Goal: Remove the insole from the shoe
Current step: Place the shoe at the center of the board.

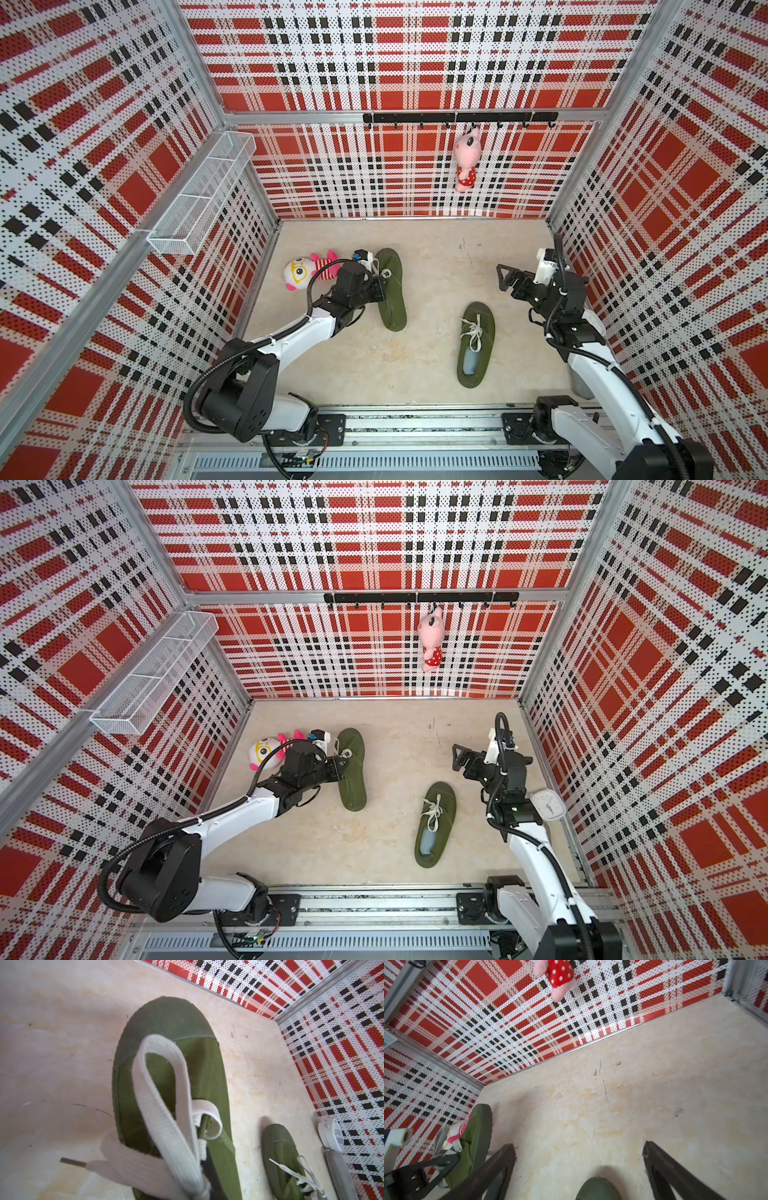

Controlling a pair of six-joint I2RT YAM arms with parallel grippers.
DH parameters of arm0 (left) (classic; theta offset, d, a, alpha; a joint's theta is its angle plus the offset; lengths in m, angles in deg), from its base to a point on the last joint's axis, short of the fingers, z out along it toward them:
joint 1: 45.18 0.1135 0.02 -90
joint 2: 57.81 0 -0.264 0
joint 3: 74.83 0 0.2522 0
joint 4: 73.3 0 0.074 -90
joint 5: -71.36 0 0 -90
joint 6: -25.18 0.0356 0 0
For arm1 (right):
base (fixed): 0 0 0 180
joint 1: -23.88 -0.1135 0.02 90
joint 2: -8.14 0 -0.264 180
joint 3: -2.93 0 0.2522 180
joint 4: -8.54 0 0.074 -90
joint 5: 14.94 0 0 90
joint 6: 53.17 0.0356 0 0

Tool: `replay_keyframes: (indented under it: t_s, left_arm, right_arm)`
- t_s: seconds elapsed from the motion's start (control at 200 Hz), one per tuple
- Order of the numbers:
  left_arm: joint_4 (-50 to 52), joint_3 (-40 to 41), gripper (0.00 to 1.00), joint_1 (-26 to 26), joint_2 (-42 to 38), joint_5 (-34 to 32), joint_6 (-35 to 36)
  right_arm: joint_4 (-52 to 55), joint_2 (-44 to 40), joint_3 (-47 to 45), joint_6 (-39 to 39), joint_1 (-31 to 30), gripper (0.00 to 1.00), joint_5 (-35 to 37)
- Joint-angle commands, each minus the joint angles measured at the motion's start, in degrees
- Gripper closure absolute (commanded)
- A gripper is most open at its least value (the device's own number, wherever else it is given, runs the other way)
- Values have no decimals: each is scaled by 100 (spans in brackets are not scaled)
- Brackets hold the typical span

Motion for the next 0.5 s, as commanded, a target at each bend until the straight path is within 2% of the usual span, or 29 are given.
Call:
replay_keyframes:
  t_s: [0.0, 0.401, 0.491]
  left_arm:
    - [-278, 31, 100, 42, 119, 297, 195]
    - [-394, -509, 100, -40, 1369, 318, 603]
    - [-315, -618, 90, -52, 1457, 274, 683]
  right_arm:
    - [68, 253, 315, -177, -248, 0, -87]
    - [-61, 1130, 676, -138, -1090, 0, 27]
    - [-51, 1324, 749, -171, -1253, 0, 40]
